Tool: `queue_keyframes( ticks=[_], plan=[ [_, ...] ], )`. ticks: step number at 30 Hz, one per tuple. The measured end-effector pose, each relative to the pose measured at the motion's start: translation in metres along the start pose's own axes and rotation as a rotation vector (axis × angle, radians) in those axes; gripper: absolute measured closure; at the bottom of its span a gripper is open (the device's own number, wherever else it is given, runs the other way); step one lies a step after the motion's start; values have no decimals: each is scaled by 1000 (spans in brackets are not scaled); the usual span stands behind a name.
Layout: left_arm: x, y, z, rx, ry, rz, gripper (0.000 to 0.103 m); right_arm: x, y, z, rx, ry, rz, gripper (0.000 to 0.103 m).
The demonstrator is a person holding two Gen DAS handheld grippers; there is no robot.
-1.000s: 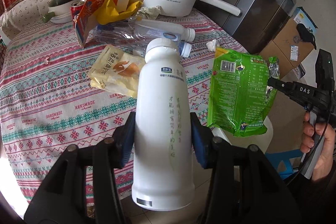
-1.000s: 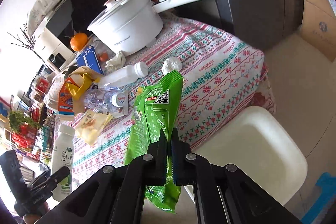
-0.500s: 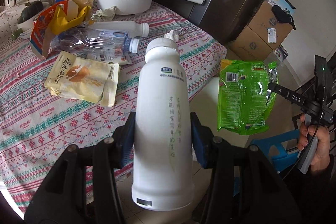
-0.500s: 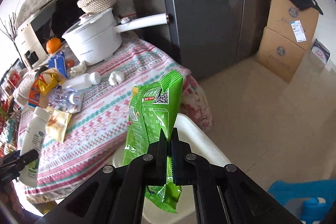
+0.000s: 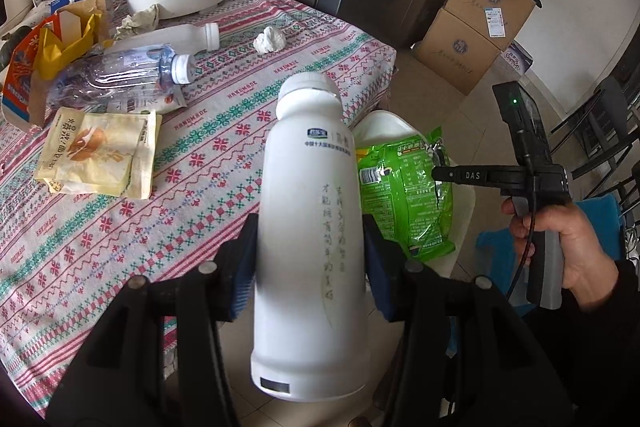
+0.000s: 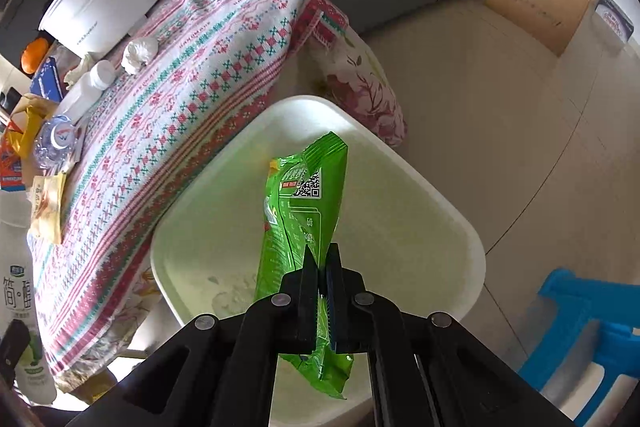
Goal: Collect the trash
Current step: 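Carry the bottle with the left tool while the right tool drops the green bag into the white bin, then lower the white bottle into the bin and open the left tool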
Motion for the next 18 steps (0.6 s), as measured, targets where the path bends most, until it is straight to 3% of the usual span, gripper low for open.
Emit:
queue_keyframes(
  ticks=[5, 12, 18],
  plan=[
    [0, -8, 9, -12, -6, -19, 53, 1, 6, 6, 20, -34, 11, 61],
    [4, -26, 46, -45, -42, -36, 52, 2, 50, -1, 77, -20, 83, 49],
    [2, -57, 82, -68, -109, -69, 52, 3, 86, -1, 14, 61, 169, 42]
  ],
)
Point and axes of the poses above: each gripper's, at about its wrist camera, not at the fingertips, and y roughly against the way its jaws point, z to its right, x to its top, the point moved 7 cm from there along -y, roughly the way its jaws point, and after that the axes turned 8 degrees about x, right-handed, at the moved point
